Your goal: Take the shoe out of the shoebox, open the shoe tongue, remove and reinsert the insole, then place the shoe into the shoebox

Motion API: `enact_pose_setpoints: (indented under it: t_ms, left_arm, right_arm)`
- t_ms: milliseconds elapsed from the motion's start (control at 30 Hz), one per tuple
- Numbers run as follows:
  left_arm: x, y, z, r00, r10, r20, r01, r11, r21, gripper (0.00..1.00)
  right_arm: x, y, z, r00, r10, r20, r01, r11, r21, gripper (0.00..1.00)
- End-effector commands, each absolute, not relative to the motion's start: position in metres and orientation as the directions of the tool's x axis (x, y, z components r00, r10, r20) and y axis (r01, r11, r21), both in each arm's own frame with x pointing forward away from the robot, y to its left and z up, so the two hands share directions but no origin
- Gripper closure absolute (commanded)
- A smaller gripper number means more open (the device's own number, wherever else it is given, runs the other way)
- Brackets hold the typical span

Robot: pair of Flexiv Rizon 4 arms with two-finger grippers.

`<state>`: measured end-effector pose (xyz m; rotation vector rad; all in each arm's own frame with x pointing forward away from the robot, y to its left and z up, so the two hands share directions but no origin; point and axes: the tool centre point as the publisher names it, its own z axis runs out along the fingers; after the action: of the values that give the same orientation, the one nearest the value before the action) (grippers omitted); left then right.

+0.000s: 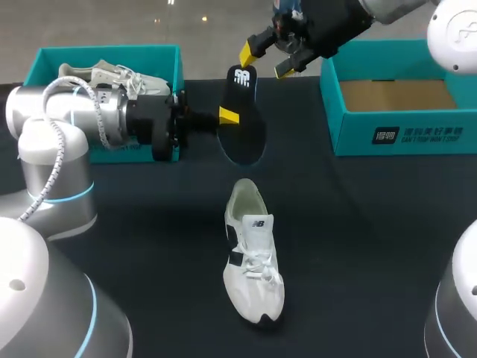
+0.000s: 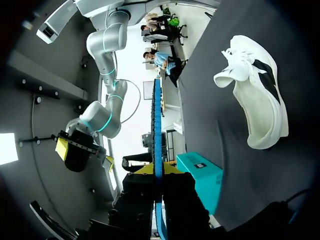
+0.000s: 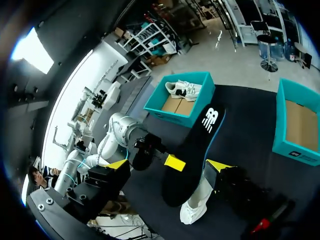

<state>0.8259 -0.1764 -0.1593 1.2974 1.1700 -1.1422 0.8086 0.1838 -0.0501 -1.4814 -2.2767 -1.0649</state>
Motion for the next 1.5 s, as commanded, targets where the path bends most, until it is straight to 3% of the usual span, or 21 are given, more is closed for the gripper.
enact_pose_setpoints:
  t_ms: [33, 800, 1500]
  left_arm:
    - [0.824, -0.183, -0.162, 0.081, 0.055, -0.995, 0.996, -0.028, 0.080, 1.00]
    - [0.809, -0.192, -0.183, 0.082, 0.116, -0.990, 0.997, 0.005, 0.083, 1.00]
    - [0.810, -0.192, -0.185, 0.077, 0.142, -0.987, 0.997, 0.011, 0.079, 1.00]
  right_arm:
    - [0.793, 0.178, -0.030, -0.445, 0.828, 0.341, 0.856, 0.282, 0.433, 0.00]
    - [0.764, 0.168, 0.020, -0.480, 0.849, 0.223, 0.849, 0.384, 0.364, 0.00]
    - [0.763, 0.173, 0.026, -0.466, 0.870, 0.158, 0.857, 0.401, 0.324, 0.00]
